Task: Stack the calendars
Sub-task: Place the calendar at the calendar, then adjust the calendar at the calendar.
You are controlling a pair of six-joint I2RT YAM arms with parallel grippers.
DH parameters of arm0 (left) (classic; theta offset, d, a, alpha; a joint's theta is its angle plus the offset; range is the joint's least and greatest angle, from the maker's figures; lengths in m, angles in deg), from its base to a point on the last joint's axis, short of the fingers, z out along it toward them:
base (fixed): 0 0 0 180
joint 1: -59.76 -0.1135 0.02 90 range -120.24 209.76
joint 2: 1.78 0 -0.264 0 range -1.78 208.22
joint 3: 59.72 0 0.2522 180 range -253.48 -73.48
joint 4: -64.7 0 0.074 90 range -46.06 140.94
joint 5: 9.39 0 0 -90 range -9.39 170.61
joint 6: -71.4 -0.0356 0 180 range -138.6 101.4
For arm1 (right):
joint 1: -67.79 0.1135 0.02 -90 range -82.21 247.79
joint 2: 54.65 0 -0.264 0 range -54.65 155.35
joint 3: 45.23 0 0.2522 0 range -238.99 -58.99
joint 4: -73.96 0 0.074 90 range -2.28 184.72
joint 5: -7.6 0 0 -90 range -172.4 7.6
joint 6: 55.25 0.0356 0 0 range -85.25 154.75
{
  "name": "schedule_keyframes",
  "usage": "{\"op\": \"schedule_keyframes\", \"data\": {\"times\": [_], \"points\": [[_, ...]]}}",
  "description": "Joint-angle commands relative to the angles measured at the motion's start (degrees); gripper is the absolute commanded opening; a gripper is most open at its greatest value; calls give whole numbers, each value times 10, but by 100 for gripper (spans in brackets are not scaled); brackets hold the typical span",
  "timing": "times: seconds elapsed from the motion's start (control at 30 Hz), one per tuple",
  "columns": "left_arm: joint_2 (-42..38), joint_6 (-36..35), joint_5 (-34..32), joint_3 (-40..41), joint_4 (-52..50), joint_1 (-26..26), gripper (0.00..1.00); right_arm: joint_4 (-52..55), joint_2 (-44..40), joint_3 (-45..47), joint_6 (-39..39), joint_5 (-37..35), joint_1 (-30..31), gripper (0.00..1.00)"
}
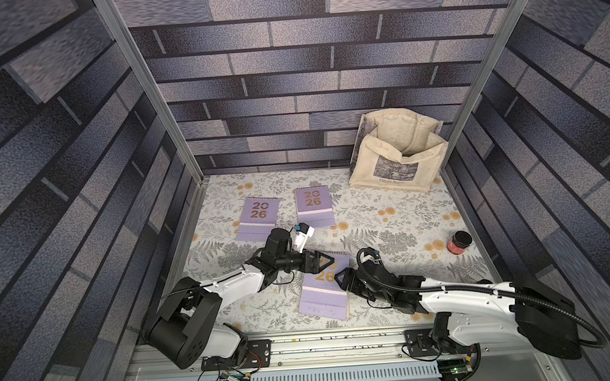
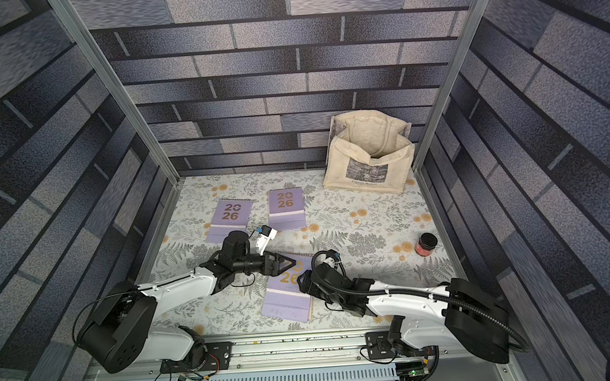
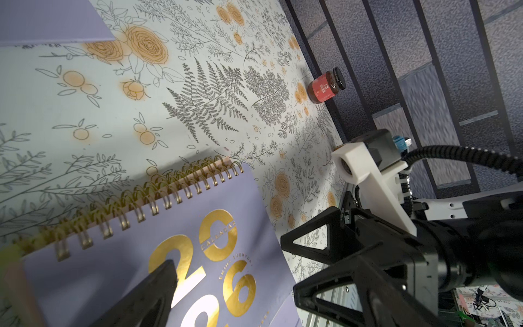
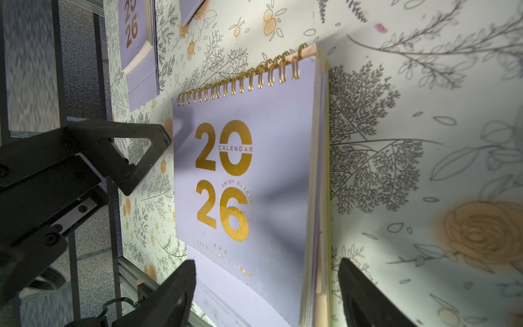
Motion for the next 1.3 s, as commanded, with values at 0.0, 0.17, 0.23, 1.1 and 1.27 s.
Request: {"op": "schedule_keyframes", "data": {"times": [0.0, 0.17, 0.23, 1.1, 1.27], "points": [[-71, 8, -40, -13, -22, -12, 100, 43, -9, -14, -13, 5, -22, 83], [-143, -2, -77, 24, -86, -20, 100, 85, -5, -45, -52, 22, -59, 88], [-161, 20, -74, 57, -78, -33, 100, 81, 1, -48, -60, 34, -73, 89], [-292, 99, -124, 190, -158, 36, 100, 82, 150, -154, -111, 114, -111, 92], [-308, 102, -141, 200, -188, 41, 100, 87, 151, -157, -112, 112, -113, 92]]}}
